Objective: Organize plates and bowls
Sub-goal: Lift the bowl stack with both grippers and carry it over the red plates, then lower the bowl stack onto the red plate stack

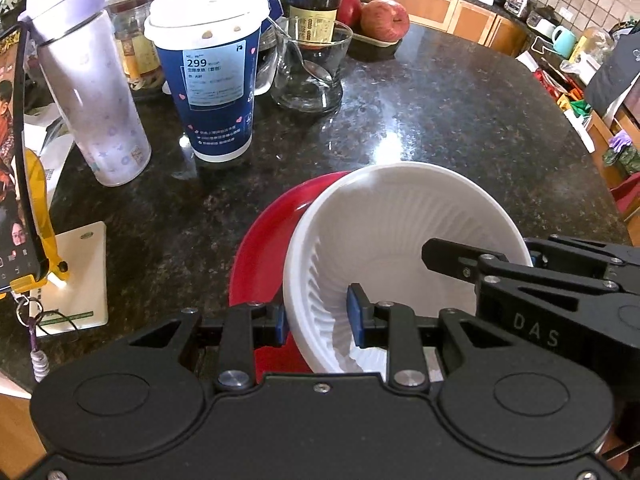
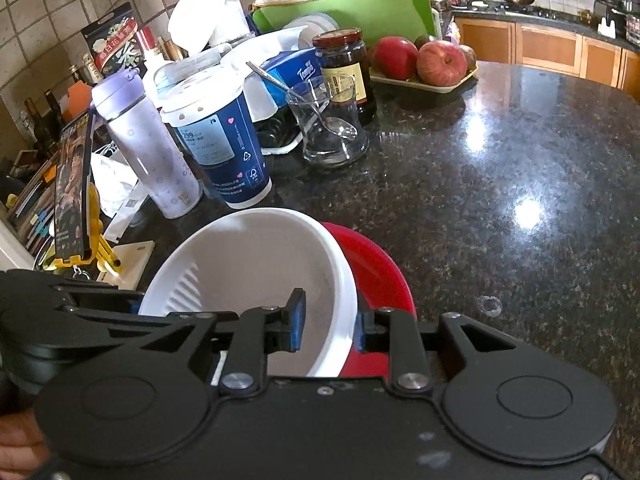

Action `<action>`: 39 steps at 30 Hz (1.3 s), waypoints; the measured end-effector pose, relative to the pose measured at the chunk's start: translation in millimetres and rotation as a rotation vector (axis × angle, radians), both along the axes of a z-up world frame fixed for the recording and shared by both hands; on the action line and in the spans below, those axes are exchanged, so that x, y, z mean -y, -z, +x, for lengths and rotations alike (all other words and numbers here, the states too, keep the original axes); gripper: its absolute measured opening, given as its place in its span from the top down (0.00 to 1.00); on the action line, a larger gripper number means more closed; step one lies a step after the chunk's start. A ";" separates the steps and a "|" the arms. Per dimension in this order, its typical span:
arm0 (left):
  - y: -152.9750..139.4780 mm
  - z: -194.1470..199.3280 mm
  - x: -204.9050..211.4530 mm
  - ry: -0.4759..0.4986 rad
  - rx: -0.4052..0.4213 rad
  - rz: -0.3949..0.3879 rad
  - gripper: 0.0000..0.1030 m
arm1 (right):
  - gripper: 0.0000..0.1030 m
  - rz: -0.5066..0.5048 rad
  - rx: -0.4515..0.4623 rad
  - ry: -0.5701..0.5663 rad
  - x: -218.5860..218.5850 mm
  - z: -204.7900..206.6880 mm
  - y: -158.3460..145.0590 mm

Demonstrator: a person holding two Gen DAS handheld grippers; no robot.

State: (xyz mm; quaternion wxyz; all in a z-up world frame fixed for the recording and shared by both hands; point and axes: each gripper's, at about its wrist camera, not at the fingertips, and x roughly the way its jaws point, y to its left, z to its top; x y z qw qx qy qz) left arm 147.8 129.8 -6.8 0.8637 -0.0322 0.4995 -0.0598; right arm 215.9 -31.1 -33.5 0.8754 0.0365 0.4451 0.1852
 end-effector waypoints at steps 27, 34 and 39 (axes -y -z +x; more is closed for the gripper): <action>-30.4 -24.3 -10.1 0.037 0.229 0.044 0.63 | 0.60 0.004 0.162 0.138 6.0 -21.5 -26.5; -33.4 -30.1 -16.5 0.071 0.240 0.022 0.63 | 0.58 -0.030 0.235 0.205 4.1 -41.9 -37.1; -34.8 -34.0 -16.7 0.096 0.249 0.014 0.63 | 0.56 -0.039 0.273 0.230 2.5 -59.3 -45.6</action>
